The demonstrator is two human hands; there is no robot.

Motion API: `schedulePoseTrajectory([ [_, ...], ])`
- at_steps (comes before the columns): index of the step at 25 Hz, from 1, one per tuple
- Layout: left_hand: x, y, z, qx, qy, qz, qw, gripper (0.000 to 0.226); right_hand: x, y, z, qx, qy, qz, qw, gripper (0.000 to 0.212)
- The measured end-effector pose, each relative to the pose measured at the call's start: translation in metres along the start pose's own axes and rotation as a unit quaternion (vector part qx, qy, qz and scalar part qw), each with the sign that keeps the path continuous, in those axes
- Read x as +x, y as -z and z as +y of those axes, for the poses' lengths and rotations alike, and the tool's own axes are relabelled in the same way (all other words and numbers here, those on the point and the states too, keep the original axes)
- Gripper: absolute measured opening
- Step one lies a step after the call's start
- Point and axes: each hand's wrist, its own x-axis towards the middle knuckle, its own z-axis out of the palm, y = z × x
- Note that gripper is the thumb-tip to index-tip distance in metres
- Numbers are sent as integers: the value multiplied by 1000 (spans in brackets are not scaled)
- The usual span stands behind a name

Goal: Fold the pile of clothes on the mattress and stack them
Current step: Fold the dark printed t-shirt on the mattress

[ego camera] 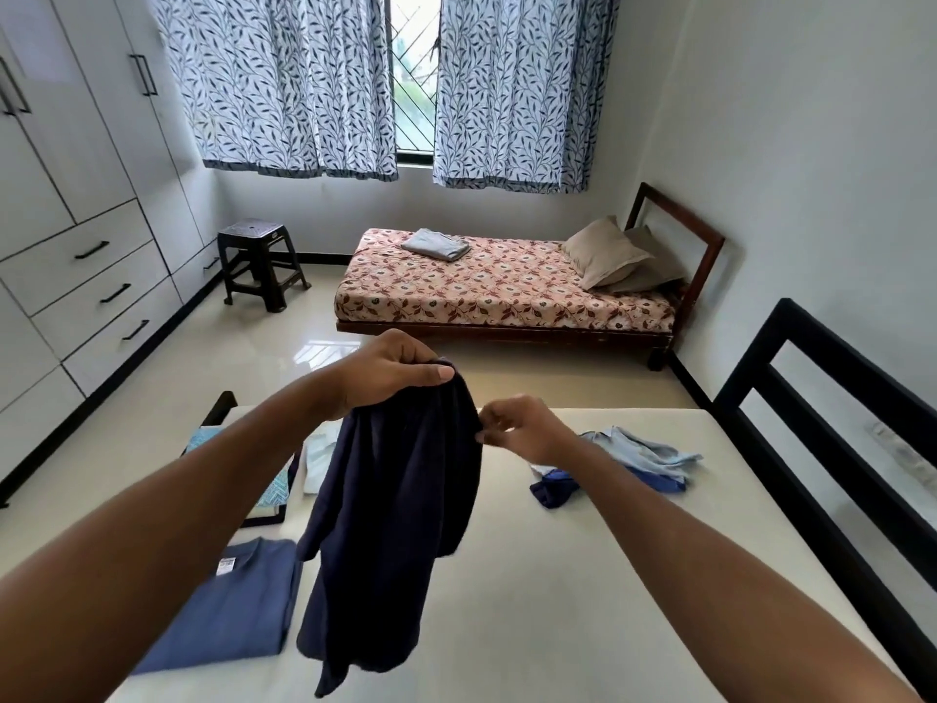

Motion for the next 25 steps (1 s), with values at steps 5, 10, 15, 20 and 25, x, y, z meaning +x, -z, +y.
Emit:
schedulePoseTrajectory([
  [5, -15, 27, -28, 49, 33, 79, 995, 45, 14, 39, -13, 248, -91, 122, 957, 13],
  [10, -18, 35, -33, 49, 33, 143, 988, 43, 1, 50, -44, 188, -67, -73, 977, 24],
  [15, -16, 38, -34, 79, 30, 143, 986, 31, 2, 70, -26, 36, -60, -76, 995, 13],
  [20, -10, 36, -35, 122, 35, 150, 981, 37, -3, 78, -1, -75, -118, -87, 986, 16],
  [25, -19, 35, -33, 159, 35, 149, 975, 42, -12, 83, 6, -66, -113, -75, 989, 22],
])
